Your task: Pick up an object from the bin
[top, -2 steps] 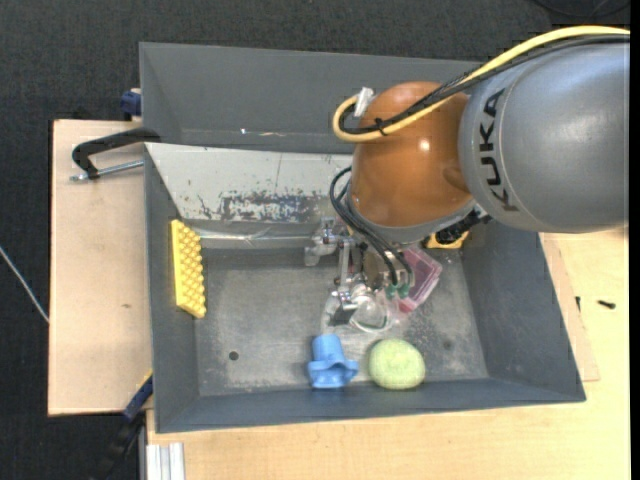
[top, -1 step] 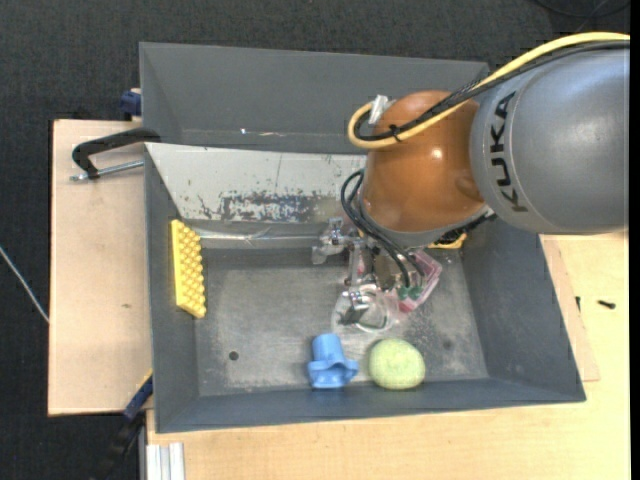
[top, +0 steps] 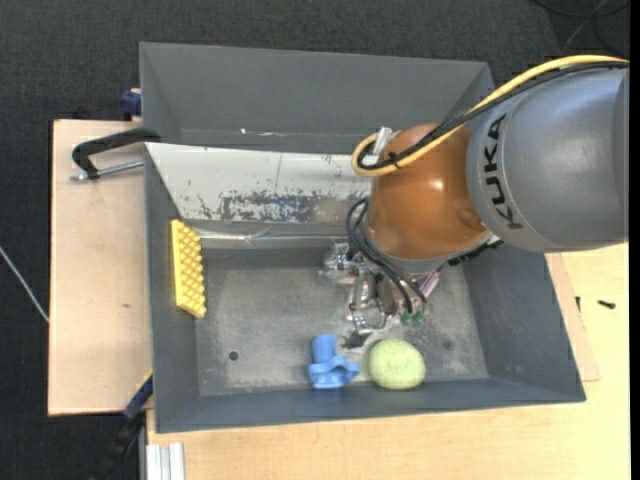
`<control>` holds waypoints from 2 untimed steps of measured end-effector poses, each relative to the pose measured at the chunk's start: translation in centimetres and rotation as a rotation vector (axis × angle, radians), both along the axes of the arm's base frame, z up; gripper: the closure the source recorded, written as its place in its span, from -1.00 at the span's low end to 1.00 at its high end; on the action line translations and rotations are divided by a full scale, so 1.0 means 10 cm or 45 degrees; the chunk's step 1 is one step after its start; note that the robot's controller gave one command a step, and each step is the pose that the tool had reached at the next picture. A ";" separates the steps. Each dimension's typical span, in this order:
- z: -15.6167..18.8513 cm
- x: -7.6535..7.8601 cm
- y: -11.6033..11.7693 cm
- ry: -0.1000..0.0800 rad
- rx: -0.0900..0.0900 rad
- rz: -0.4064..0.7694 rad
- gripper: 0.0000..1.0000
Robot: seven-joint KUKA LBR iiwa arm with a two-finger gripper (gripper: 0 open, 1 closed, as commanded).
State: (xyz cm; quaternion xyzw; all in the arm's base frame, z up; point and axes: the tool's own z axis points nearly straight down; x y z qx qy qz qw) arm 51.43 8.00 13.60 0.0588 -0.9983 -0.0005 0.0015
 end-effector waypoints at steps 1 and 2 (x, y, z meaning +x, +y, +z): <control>-0.03 -0.06 -0.38 -0.005 0.002 0.262 -1.00; -0.13 -0.05 -0.75 -0.005 -0.001 0.229 -1.00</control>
Offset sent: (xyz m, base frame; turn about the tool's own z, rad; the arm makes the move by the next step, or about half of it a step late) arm -0.0042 -0.1023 -0.0263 -0.0164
